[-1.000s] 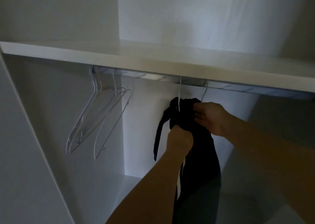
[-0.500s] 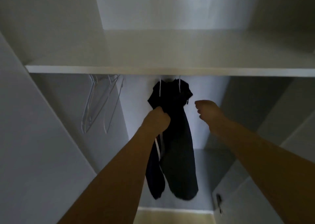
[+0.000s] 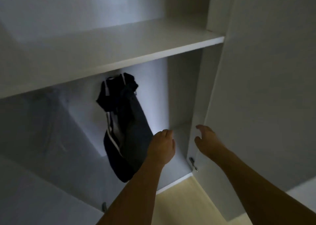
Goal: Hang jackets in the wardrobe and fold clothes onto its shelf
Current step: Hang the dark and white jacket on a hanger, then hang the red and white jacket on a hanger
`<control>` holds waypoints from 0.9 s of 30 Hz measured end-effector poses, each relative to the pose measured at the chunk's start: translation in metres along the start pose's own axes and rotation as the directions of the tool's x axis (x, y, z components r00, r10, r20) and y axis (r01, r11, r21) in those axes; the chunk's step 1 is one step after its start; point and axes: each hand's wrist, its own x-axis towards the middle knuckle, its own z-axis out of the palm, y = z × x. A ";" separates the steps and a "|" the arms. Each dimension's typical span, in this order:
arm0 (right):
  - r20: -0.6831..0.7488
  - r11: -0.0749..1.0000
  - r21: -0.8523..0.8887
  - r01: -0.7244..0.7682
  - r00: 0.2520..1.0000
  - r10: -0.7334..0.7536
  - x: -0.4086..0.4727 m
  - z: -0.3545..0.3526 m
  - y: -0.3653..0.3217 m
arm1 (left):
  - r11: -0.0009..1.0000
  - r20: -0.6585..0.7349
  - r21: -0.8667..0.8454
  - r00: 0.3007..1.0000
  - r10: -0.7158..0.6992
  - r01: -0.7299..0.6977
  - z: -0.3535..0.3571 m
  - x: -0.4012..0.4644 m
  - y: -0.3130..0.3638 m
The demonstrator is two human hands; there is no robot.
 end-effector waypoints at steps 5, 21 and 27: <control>-0.068 0.982 -0.019 -0.188 0.980 0.186 -0.058 -0.012 0.046 | 0.982 0.131 -0.059 0.973 0.187 -0.181 0.011 0.004 0.043; -0.422 0.710 0.208 -0.673 0.593 0.686 -0.518 -0.066 0.254 | 0.563 0.254 -0.342 0.503 0.826 -0.752 0.037 -0.241 0.428; -0.455 0.510 0.400 -0.761 0.318 0.832 -0.759 -0.053 0.311 | 0.301 0.194 -0.417 0.239 0.951 -0.858 0.023 -0.430 0.582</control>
